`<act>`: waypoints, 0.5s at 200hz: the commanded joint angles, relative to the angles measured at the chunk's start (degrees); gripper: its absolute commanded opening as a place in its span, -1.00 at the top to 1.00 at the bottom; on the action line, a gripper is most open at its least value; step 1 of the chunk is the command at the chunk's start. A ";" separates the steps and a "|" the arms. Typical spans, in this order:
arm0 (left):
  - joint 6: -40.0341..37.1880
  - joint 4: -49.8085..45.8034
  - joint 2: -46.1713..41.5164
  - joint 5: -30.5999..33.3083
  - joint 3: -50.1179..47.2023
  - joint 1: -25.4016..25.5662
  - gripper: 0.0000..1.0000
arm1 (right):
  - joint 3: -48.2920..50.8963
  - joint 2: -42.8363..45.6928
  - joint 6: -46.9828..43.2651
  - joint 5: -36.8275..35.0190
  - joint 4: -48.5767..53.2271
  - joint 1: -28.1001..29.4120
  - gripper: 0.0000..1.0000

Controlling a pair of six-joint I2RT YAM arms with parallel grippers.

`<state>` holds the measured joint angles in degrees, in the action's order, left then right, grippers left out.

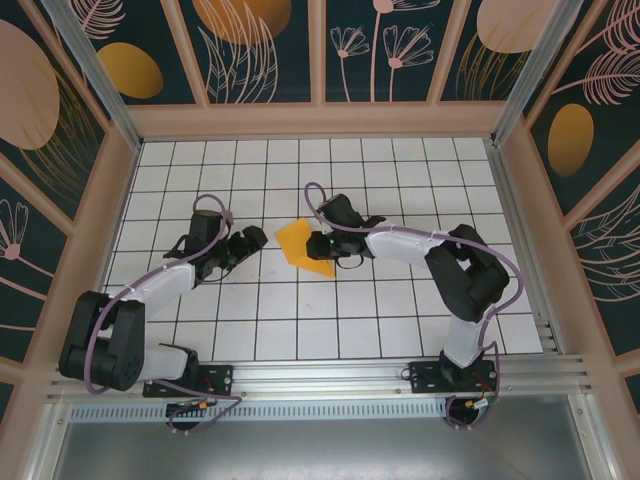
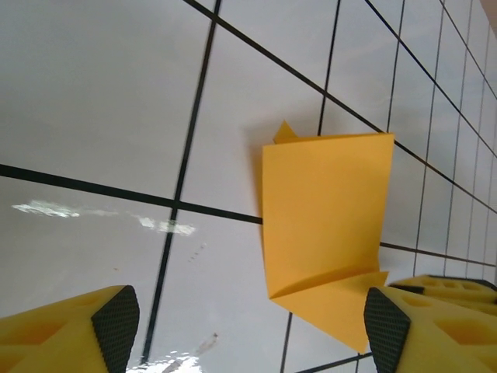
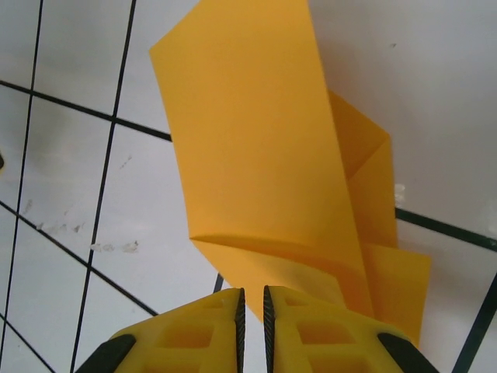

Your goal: Fold a paper plane with a square sheet of paper (pick it up from the middle)

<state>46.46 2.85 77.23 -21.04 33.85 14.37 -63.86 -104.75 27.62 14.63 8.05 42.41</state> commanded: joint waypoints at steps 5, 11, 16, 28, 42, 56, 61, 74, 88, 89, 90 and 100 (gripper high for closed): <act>3.47 4.51 1.16 -2.43 -1.27 1.77 -0.53 | 1.02 -2.32 2.11 -0.92 -3.58 -1.34 0.70; 4.04 5.22 1.39 -2.77 -1.60 2.11 -0.52 | 1.40 -2.67 2.51 -0.84 -4.21 -1.52 0.70; 4.52 5.76 1.49 -3.01 -1.80 2.49 -0.51 | 1.78 -2.85 2.83 -0.68 -4.87 -1.75 0.70; 5.56 7.13 1.76 -3.62 -2.32 3.37 -0.50 | 2.73 -3.33 3.76 -0.32 -6.24 -2.26 0.71; 6.88 8.76 2.45 -4.33 -2.77 4.19 -0.49 | 3.75 -3.96 4.61 0.13 -7.41 -2.76 0.71; 8.05 10.43 3.05 -5.00 -3.21 5.01 -0.47 | 4.25 -4.64 5.14 0.32 -7.81 -3.04 0.71; 8.50 10.97 3.30 -5.15 -3.38 5.32 -0.47 | 4.45 -4.91 5.31 0.31 -7.87 -3.08 0.72; 9.76 12.52 4.12 -5.77 -3.69 6.12 -0.45 | 5.16 -5.33 5.87 0.22 -8.11 -3.36 0.73; 11.02 14.12 5.06 -6.33 -3.87 7.08 -0.42 | 5.96 -5.60 6.39 0.57 -8.65 -3.80 0.75; 11.07 14.29 5.13 -6.40 -3.87 7.12 -0.42 | 5.95 -5.58 6.44 0.61 -8.66 -3.77 0.75; 11.13 14.38 5.17 -6.44 -3.87 7.19 -0.42 | 6.03 -5.61 6.51 0.59 -8.71 -3.80 0.75; 11.94 15.45 6.00 -6.73 -3.80 7.96 -0.39 | 6.50 -5.58 6.81 0.81 -9.06 -3.99 0.75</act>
<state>55.07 13.15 81.49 -25.63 30.72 20.82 -59.48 -109.03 32.56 15.18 0.36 39.09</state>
